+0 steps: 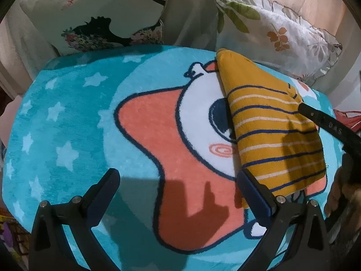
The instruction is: Fold small clothes
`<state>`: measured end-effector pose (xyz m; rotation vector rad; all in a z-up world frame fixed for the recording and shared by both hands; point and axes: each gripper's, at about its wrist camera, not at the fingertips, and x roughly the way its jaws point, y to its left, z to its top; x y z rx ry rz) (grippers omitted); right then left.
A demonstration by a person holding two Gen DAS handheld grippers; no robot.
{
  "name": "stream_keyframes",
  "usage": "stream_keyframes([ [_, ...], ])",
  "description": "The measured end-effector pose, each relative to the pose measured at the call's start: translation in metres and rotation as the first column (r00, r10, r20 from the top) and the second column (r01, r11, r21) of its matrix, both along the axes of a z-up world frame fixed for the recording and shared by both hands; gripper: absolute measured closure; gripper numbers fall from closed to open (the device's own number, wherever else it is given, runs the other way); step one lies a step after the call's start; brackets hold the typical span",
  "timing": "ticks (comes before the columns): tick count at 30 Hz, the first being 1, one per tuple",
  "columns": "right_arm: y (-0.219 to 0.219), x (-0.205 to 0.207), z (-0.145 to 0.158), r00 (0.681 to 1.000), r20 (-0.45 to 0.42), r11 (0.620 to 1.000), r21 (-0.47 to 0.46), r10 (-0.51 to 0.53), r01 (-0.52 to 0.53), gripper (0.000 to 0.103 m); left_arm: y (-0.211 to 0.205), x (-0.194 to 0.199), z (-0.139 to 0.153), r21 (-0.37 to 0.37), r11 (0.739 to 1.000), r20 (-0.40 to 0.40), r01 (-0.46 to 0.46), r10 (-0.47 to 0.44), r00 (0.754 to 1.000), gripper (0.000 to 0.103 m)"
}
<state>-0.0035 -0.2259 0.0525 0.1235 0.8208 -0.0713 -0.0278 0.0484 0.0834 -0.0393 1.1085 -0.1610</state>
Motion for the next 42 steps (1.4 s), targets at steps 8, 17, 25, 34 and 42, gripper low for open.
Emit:
stream_keyframes([
  [8,0.054,0.028,-0.005,0.990,-0.022,0.988,-0.059,0.139,-0.140,0.063,-0.002,-0.001,-0.003,0.003,1.000,-0.005,0.022,-0.022,1.000,0.000],
  [17,0.060,0.060,-0.026,0.986,-0.101,0.988,-0.058,0.134,-0.141,0.061,0.018,0.000,-0.007,-0.001,1.000,-0.019,-0.023,0.023,1.000,0.000],
  [25,0.046,0.026,-0.028,0.992,-0.099,0.996,0.003,0.085,-0.085,0.060,0.019,0.004,-0.015,-0.021,1.000,-0.041,-0.011,0.010,0.999,0.000],
  [34,-0.012,-0.039,-0.034,0.987,-0.153,0.998,-0.031,-0.050,0.046,0.052,-0.009,0.007,-0.033,-0.086,0.995,-0.105,0.042,-0.051,0.993,0.000],
  [42,-0.078,-0.075,-0.036,0.966,-0.187,0.981,0.029,-0.181,0.190,0.046,-0.036,-0.001,-0.025,-0.071,0.996,-0.093,0.057,-0.063,0.994,0.000],
])
